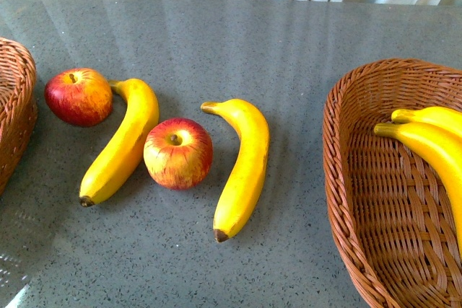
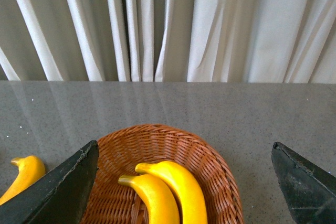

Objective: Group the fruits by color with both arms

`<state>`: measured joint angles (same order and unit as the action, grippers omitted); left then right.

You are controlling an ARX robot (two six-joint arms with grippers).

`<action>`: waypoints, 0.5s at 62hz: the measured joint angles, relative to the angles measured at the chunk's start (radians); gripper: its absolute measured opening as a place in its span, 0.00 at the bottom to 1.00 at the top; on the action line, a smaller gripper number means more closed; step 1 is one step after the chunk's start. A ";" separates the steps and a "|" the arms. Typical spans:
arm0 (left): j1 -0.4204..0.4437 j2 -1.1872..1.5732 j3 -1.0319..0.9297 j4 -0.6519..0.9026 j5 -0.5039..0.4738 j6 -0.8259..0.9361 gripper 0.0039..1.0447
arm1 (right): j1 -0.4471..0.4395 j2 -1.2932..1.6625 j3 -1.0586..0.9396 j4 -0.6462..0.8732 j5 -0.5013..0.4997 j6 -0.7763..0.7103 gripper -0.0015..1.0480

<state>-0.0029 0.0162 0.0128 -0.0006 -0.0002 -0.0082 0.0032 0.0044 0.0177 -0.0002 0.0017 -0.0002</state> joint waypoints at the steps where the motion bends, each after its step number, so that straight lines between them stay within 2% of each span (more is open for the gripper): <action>1: 0.000 0.000 0.000 0.000 0.000 0.000 0.91 | 0.000 0.000 0.000 0.000 0.000 0.000 0.91; 31: 0.000 0.000 0.000 0.000 0.000 0.000 0.91 | 0.000 0.000 0.000 0.000 0.000 0.000 0.91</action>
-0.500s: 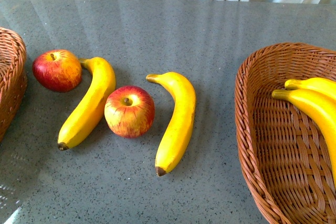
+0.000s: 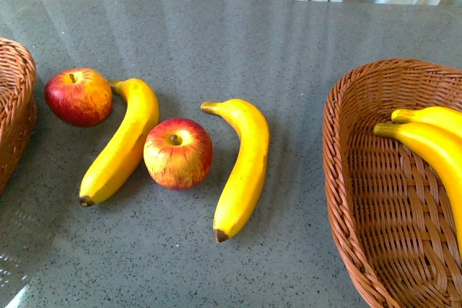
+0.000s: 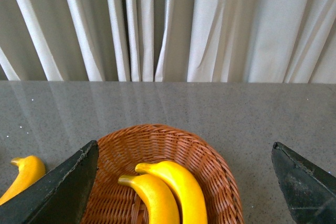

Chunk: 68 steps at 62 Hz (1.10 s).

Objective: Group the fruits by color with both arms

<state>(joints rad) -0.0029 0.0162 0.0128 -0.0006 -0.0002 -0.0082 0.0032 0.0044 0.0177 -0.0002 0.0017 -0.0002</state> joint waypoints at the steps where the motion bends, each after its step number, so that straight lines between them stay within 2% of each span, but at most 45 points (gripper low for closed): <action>1: 0.000 0.000 0.000 0.000 0.000 0.000 0.91 | 0.000 0.000 0.000 0.000 0.000 0.000 0.91; 28: 0.000 0.000 0.000 0.000 0.000 0.000 0.91 | 0.000 0.000 0.000 0.000 0.000 0.000 0.91; 30: -0.038 0.045 0.039 -0.105 -0.117 -0.037 0.91 | 0.000 0.000 0.000 0.000 0.000 0.000 0.91; 31: -0.090 0.114 0.086 -0.205 -0.215 -0.074 0.91 | 0.000 0.000 0.000 0.000 0.000 0.000 0.91; 33: -0.176 0.253 0.159 -0.307 -0.359 -0.117 0.91 | 0.000 0.000 0.000 0.000 0.001 0.000 0.91; 36: -0.279 0.412 0.217 -0.279 -0.455 -0.153 0.91 | 0.000 0.000 0.000 0.000 0.000 0.000 0.91; 49: -0.371 0.843 0.370 -0.001 -0.471 -0.216 0.91 | 0.000 0.000 0.000 0.000 0.000 0.000 0.91; 68: -0.544 1.262 0.505 0.156 -0.492 -0.306 0.91 | 0.000 0.000 0.000 0.000 0.000 0.000 0.91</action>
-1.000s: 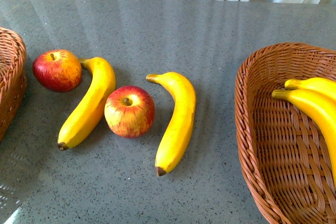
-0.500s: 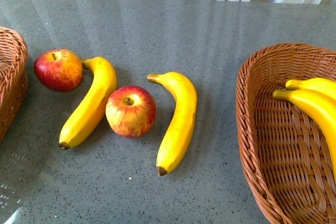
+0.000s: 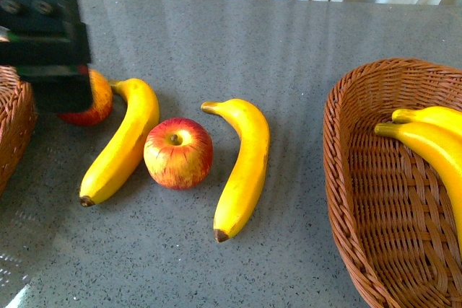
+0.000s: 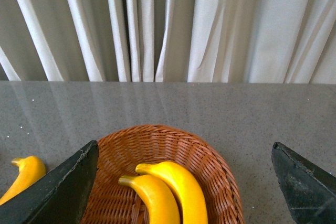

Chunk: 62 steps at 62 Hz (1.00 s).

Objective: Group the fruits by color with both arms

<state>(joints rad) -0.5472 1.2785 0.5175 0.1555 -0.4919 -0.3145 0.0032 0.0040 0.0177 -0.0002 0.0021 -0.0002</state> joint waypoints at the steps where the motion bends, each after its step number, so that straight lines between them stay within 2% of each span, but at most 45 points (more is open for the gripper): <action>1: -0.011 0.021 0.006 0.005 -0.002 -0.004 0.91 | 0.000 0.000 0.000 0.000 0.000 0.000 0.91; 22: -0.113 0.218 0.069 0.044 -0.013 -0.047 0.91 | 0.000 0.000 0.000 0.000 0.000 0.000 0.91; 28: -0.135 0.262 0.083 0.068 0.014 -0.051 0.91 | 0.000 0.000 0.000 0.000 0.000 0.000 0.91; 62: -0.117 0.420 0.113 0.153 0.126 -0.085 0.91 | 0.000 0.000 0.000 0.000 0.000 0.000 0.91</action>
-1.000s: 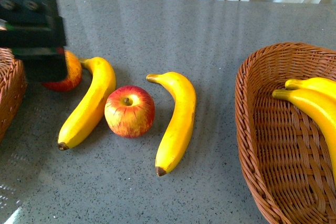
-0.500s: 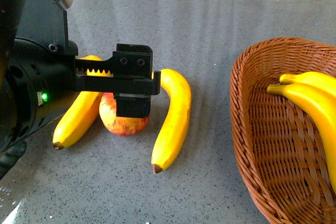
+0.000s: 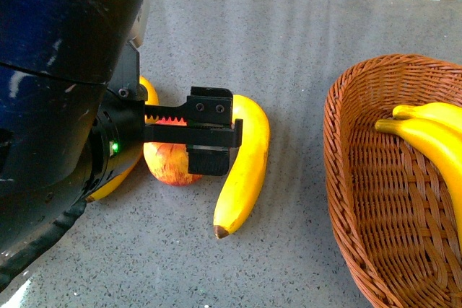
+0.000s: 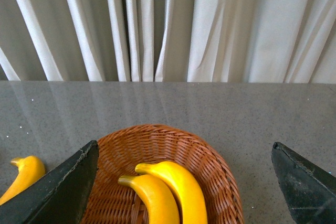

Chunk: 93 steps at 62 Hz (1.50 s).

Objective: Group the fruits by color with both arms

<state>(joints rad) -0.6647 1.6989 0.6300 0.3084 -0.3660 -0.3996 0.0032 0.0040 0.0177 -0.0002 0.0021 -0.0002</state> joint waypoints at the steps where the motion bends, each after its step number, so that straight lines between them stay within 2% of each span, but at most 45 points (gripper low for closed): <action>1: 0.000 0.002 0.000 0.002 0.001 0.000 0.91 | 0.000 0.000 0.000 0.000 0.000 0.000 0.91; 31: 0.013 0.077 0.032 0.047 0.060 0.010 0.91 | 0.000 0.000 0.000 0.000 0.000 0.000 0.91; 93: 0.013 0.189 0.060 0.060 0.076 0.012 0.91 | 0.000 0.000 0.000 0.000 0.000 0.000 0.91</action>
<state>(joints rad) -0.6514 1.8877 0.6899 0.3687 -0.2901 -0.3874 0.0032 0.0040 0.0177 -0.0002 0.0021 -0.0002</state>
